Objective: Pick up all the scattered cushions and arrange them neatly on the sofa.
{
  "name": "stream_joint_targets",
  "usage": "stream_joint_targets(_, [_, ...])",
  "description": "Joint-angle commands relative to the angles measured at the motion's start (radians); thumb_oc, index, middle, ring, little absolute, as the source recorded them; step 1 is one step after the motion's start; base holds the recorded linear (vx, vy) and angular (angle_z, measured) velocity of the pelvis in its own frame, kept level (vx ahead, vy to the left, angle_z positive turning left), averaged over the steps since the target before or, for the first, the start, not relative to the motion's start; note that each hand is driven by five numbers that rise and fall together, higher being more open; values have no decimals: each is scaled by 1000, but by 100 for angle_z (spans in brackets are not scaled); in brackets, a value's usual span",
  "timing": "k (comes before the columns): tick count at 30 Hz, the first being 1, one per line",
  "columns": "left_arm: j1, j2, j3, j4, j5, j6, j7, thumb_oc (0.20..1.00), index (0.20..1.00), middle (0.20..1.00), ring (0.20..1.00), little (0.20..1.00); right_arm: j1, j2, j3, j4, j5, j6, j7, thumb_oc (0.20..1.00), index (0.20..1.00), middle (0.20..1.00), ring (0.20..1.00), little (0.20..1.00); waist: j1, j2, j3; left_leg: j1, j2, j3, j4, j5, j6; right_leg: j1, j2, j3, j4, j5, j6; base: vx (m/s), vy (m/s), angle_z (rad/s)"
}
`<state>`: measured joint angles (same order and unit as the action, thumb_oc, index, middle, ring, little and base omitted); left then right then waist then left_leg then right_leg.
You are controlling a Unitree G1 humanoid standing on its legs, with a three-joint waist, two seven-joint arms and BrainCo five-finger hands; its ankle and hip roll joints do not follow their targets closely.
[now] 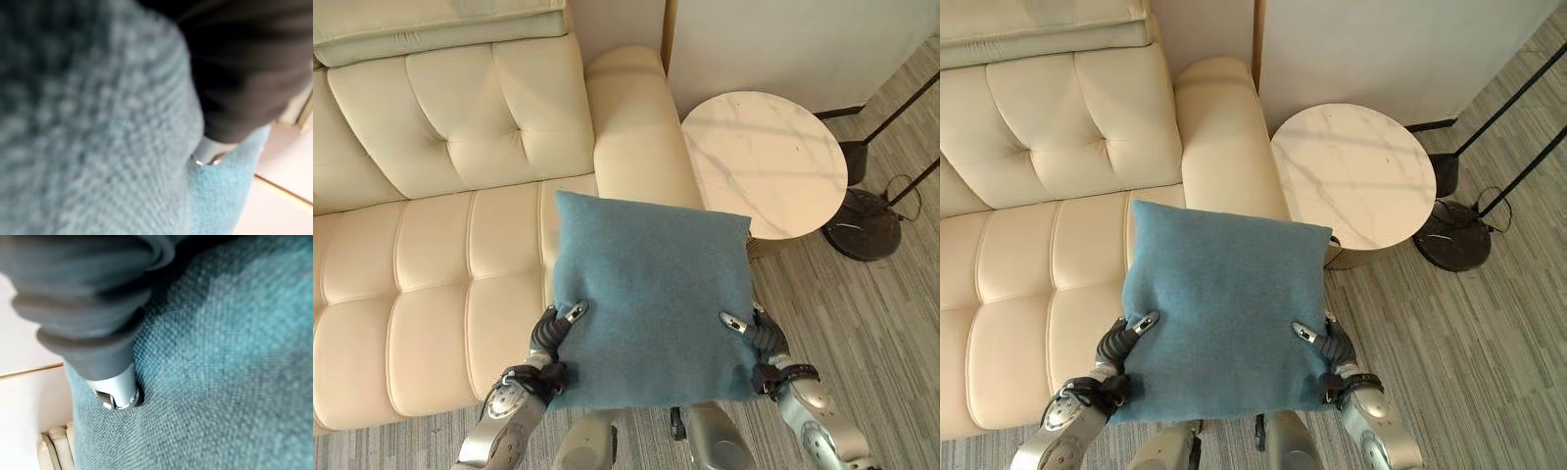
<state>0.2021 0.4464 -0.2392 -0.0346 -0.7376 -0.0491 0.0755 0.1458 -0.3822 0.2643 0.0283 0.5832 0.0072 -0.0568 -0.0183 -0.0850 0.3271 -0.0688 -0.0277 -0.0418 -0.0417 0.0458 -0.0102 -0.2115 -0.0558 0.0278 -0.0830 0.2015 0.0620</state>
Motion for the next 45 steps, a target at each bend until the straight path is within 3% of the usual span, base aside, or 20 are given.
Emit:
stream_joint_targets(1, [-56, -7, -18, -176, 25, -81, -77, 200, 200, 200, 200, 200, -35, 45, 60, -142, 66, -79, 81, 200, 200, 200, 200, 200, 3, 20, -96, -31, 38, 27, -19, -50, 21, 74, -54, -53, 204, -221, 87, -78, 33, -53])
stream_joint_targets(6, [-63, -18, -18, -187, 33, -93, -61, 200, 200, 200, 200, 200, -27, 75, 98, -135, 223, -93, 121, 200, 200, 200, 200, 200, 27, 27, -148, -39, 33, 42, -14, -36, 17, 171, -17, -24, 255, -293, 66, -38, -45, -16])
stream_joint_targets(9, [-51, -38, -14, -200, 29, -100, -57, 200, 200, 200, 200, 200, -29, 97, 114, -129, 284, -94, 128, 200, 200, 200, 200, 200, 54, 13, -159, -56, 23, 50, 2, -28, 13, 224, -9, -25, 212, -317, 50, -84, -153, -10])
stream_joint_targets(10, [-44, -60, -11, -190, 17, -123, -28, 200, 200, 200, 200, 200, -34, 124, 138, -128, 393, -119, 138, 200, 200, 200, 200, 200, 62, 14, -172, -62, 30, 55, 8, -11, 0, 247, 9, -24, 149, -342, 23, -49, -158, -8])
stream_joint_targets(14, [-42, -77, -1, -221, -15, -143, -13, 200, 200, 200, 200, 200, -23, 138, 149, -112, 470, -145, 134, 200, 200, 200, 200, 200, 61, 29, -163, -78, 51, 40, 32, 20, -26, 275, 36, -39, 88, -361, -11, -86, -207, 2])
stream_joint_targets(21, [-76, -74, -59, -225, -49, -133, -55, 200, 200, 200, 200, 200, -88, 121, 185, -41, 424, -153, 129, 200, 200, 200, 200, 200, 67, 80, -128, -130, 73, -6, 30, 98, -76, 297, 70, -106, 49, -374, -41, -157, -148, 33])
stream_joint_targets(23, [-102, -78, -84, -226, -50, -128, -63, 200, 200, 200, 200, 200, -112, 115, 177, -36, 376, -158, 114, 200, 200, 200, 200, 200, 62, 89, -106, -162, 80, 23, 49, 110, -85, 294, 63, -144, 48, -372, -45, -249, -70, 58])
stream_joint_targets(25, [-115, -82, -87, -233, -42, -127, -68, 200, 200, 200, 200, 200, -129, 113, 167, -39, 345, -159, 103, 200, 200, 200, 200, 200, 51, 86, -101, -167, 94, 77, 87, 86, -74, 281, 49, -171, 48, -361, -47, -176, -20, 75])
stream_joint_targets(26, [-115, -82, -87, -233, -42, -127, -68, 200, 200, 200, 200, 200, -129, 114, 168, -39, 345, -159, 103, 200, 200, 200, 200, 200, 51, 86, -100, -168, 94, 77, 90, 83, -74, 281, 49, -171, 49, -362, -47, -130, 16, 63])
stream_joint_targets(28, [-118, -87, -81, -244, -28, -131, -65, 200, 200, 200, 200, 200, -134, 112, 166, -51, 324, -159, 96, 200, 200, 200, 200, 200, 43, 64, -106, -138, 96, 79, 165, 10, -68, 281, 16, -201, 40, -342, -44, -111, 42, 43])
stream_joint_targets(30, [-118, -89, -80, -244, -27, -132, -64, 200, 200, 200, 200, 200, -133, 110, 164, -53, 320, -158, 96, 200, 200, 200, 200, 200, 38, 61, -112, -128, 99, 72, 174, -4, -68, 276, 9, -214, 37, -336, -43, -70, 41, 69])
stream_joint_targets(31, [-118, -94, -80, -244, -23, -132, -62, 200, 200, 200, 200, 200, -128, 105, 155, -56, 313, -161, 96, 200, 200, 200, 200, 200, 32, 47, -115, -84, 120, 81, 213, -61, -71, 268, -11, -237, 36, -330, -42, -87, 62, 64])
stream_joint_targets(36, [-102, -99, -76, -244, -27, -141, -76, 200, 200, 200, 200, 200, -100, 93, 118, -91, 306, -164, 99, 200, 200, 200, 200, 200, 0, 51, -153, 59, 173, 116, 179, -133, -88, 241, -36, -321, 31, -321, -33, -64, 125, 62])
stream_joint_targets(41, [-79, -100, -76, -225, -11, -128, -70, 200, 200, 200, 200, 200, -80, 109, 66, -119, 309, -175, 82, 200, 200, 200, 200, 200, -16, 68, -178, 108, 163, 159, 14, -111, -88, 233, -50, -362, 27, -283, -6, -21, 239, 49])
stream_joint_targets(45, [-62, -90, -61, -216, 14, -119, -58, 200, 200, 200, 200, 200, -72, 133, 53, -137, 303, -174, 71, 200, 200, 200, 200, 200, -13, 53, -184, 110, 122, 152, -37, -110, -63, 200, -82, -357, 36, -243, 28, -70, 251, 9])
